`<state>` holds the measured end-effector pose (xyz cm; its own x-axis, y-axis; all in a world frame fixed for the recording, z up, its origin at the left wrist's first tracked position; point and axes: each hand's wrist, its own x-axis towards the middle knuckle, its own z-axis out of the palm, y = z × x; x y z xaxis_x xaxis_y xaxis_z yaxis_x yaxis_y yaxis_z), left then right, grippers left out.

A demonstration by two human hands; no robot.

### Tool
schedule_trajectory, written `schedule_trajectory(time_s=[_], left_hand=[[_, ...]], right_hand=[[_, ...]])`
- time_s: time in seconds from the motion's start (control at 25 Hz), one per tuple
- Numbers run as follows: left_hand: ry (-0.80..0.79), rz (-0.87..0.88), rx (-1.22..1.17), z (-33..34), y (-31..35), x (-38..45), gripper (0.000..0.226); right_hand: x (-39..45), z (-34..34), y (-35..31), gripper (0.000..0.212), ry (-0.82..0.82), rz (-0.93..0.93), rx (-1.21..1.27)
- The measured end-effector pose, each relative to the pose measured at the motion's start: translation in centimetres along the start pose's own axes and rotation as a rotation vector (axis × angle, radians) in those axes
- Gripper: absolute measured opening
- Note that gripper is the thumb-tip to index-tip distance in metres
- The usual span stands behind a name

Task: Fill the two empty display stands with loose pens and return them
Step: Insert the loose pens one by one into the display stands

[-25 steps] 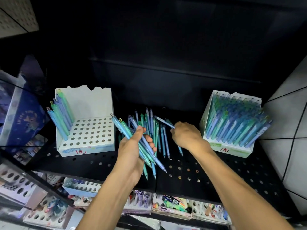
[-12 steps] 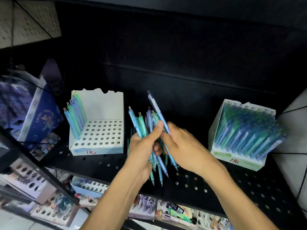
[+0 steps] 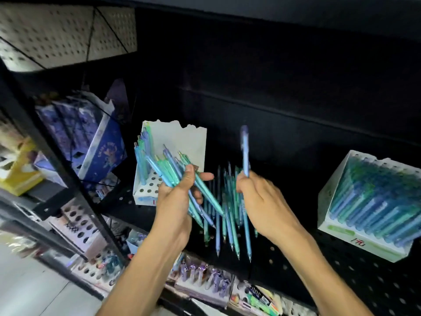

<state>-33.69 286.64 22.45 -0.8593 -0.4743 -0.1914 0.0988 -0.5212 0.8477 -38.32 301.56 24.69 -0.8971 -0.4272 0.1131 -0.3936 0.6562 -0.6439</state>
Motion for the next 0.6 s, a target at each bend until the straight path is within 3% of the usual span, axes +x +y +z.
schedule_trajectory(time_s=[0.12,0.28,0.32,0.44,0.6], left_hand=[[0.057,0.117,0.052,-3.5,2.2,0.3,0.023],[0.126,0.223,0.138,-7.3,4.4,0.6,0.026],[0.148,0.239,0.166,-8.0,4.7,0.5,0.023],[0.217,0.258,0.187,-10.0,5.1,0.4,0.017],[0.240,0.257,0.179,-11.9,5.4,0.4,0.016]], right_hand=[[0.7,1.1,-1.3,0.037,-0.052,-0.023,0.168],[2.9,4.5,-3.7,0.004,-0.139,-0.083,0.425],[3.5,5.5,-4.6,0.007,-0.115,-0.086,0.458],[5.8,8.9,-7.2,0.011,-0.016,-0.145,0.380],[7.5,12.7,-8.8,0.020,-0.051,-0.190,0.159]])
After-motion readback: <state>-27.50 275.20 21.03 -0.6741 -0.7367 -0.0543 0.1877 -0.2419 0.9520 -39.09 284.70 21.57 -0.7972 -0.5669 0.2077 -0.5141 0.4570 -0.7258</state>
